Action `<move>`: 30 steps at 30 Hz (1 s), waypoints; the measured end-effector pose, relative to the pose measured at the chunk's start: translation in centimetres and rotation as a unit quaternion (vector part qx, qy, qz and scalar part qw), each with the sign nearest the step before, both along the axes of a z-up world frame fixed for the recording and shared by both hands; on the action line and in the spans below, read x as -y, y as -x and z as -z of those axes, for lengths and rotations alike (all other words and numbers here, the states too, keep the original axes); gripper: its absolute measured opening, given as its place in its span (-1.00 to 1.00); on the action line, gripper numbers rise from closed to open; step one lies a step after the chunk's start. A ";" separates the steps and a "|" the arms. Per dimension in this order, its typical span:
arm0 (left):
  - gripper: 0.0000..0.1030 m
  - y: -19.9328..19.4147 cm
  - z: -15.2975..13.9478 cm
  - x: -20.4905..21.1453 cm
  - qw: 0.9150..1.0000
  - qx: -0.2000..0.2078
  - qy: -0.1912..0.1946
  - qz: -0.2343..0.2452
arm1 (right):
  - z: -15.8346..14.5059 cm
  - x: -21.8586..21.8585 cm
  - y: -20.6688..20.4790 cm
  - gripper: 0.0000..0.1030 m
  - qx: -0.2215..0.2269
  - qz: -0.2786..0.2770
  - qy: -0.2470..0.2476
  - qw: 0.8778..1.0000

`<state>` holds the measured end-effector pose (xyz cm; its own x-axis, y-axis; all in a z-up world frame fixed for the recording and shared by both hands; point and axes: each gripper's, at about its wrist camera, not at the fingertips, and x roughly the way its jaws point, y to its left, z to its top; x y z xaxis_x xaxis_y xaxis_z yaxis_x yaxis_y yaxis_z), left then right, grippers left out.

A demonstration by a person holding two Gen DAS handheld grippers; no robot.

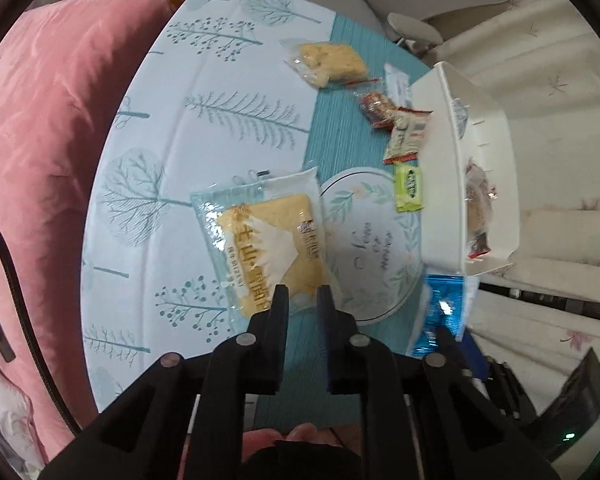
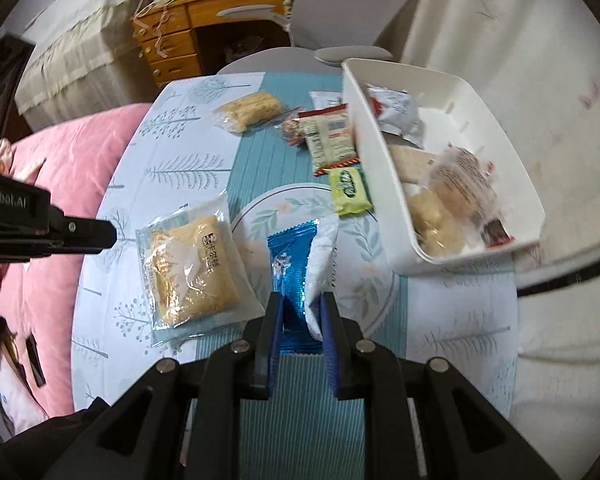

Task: Organize snacks
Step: 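Lift the bread pack with the left tool while the right tool carries the blue packet over the basket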

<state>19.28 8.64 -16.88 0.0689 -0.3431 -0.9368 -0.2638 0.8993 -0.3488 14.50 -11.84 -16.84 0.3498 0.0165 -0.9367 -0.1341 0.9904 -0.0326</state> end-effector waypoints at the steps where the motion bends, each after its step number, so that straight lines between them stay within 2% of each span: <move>1: -0.54 0.0 0.4 0.0 1.000 -0.008 -0.005 0.003 | -0.2 0.3 0.1 -0.64 -0.001 0.004 -0.002 1.000; 4: -0.32 0.4 1.8 -0.1 0.999 -0.028 -0.016 0.004 | -0.8 1.7 0.3 -0.64 -0.001 0.024 -0.017 1.000; 6: 0.07 0.3 3.0 -0.1 0.999 -0.042 -0.023 0.000 | -1.1 2.8 0.2 -0.64 -0.003 0.036 -0.027 0.999; 8: 0.37 0.2 4.1 0.1 0.998 -0.055 -0.033 -0.007 | -1.2 3.7 -0.1 -0.64 -0.005 0.044 -0.034 0.998; 12: 0.63 -0.5 6.1 0.6 0.996 -0.074 -0.034 -0.020 | -1.4 5.8 -0.7 -0.64 -0.013 0.056 -0.045 0.997; 24: 0.77 -3.7 11.3 2.2 0.989 -0.107 -0.073 -0.077 | -1.8 11.5 -3.1 -0.64 -0.034 0.055 -0.050 0.997; 30: 0.95 -4.6 12.8 2.4 0.981 -0.118 -0.123 -0.090 | -1.8 13.7 -4.8 -0.64 -0.040 0.038 -0.051 0.997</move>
